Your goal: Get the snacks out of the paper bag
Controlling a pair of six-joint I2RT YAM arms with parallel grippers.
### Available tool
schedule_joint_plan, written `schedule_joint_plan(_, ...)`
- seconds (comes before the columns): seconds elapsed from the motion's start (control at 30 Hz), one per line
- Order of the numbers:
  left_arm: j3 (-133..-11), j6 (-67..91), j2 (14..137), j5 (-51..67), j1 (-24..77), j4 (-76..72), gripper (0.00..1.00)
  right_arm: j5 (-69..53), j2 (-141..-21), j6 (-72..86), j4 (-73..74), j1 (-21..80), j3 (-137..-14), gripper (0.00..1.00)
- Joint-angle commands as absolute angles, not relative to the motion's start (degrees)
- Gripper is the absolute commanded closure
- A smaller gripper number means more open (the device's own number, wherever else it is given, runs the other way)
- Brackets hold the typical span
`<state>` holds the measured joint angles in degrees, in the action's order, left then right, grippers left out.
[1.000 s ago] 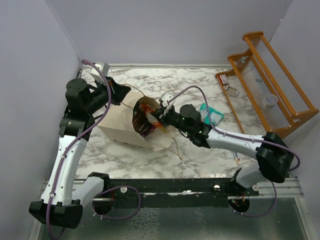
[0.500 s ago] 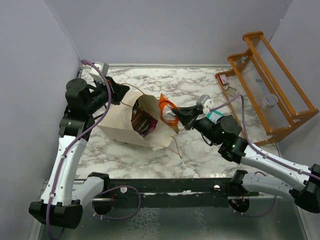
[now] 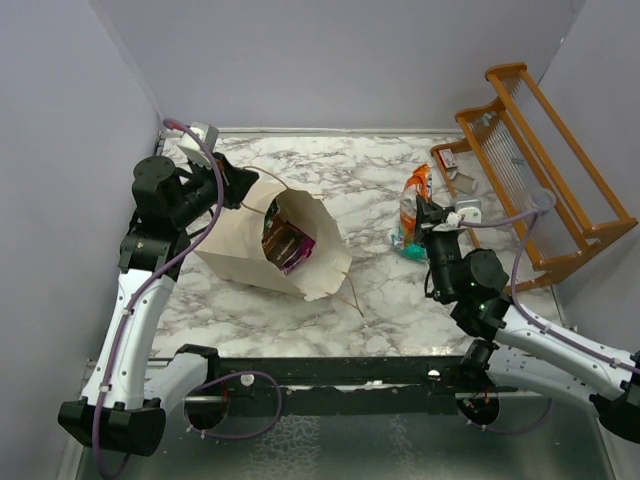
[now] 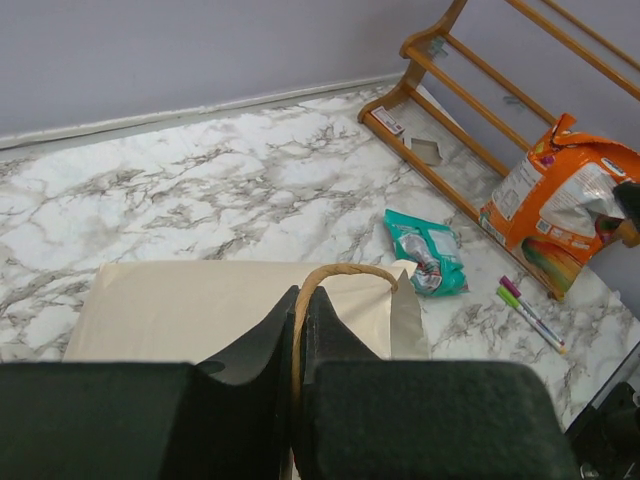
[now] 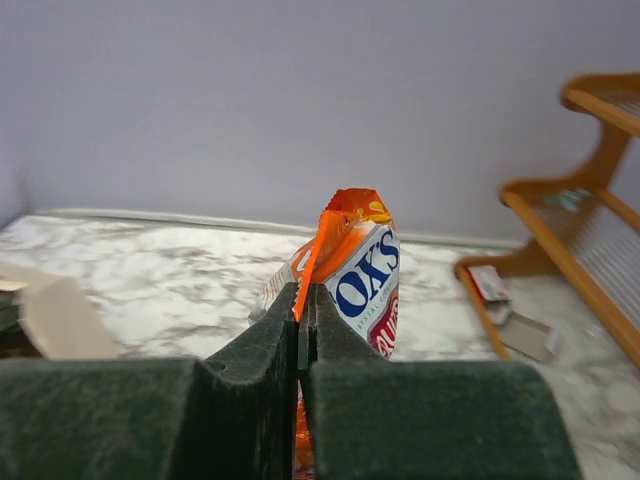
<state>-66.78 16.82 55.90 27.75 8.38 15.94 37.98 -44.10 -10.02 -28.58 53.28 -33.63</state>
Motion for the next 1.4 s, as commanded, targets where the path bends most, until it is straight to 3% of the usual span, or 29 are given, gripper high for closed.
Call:
schedule_joint_plan(0.0,-67.60,16.00,55.87,26.67,8.79,15.22,1.00,55.24,-48.89,-15.52,-35.26,50.31,-33.24,0.99)
schedule_joint_plan(0.3,-67.09,16.77,55.36,27.04,9.45,14.77,1.00,55.48,-66.76,-7.59,-21.56,31.57,-40.56,0.99)
schedule_joint_plan(0.6,-67.24,14.48,54.86,25.20,11.51,16.25,1.00,54.97,-85.94,-12.11,-14.42,30.14,-47.34,0.99)
schedule_joint_plan(0.9,-66.45,15.09,54.25,25.45,11.65,15.78,1.00,34.28,-96.03,-4.59,-2.37,30.92,-53.92,0.99)
schedule_joint_plan(1.07,-66.40,15.85,54.36,25.98,11.69,15.22,1.00,22.12,-95.83,0.69,-5.48,30.93,-51.52,0.98)
schedule_joint_plan(1.2,-65.94,15.51,53.95,26.85,11.64,14.83,1.00,25.61,-95.37,2.20,-5.20,30.94,-51.51,0.91)
schedule_joint_plan(1.37,-63.25,14.08,52.83,29.75,11.61,12.23,1.00,26.57,-90.16,3.24,-5.83,30.93,-50.09,0.70)
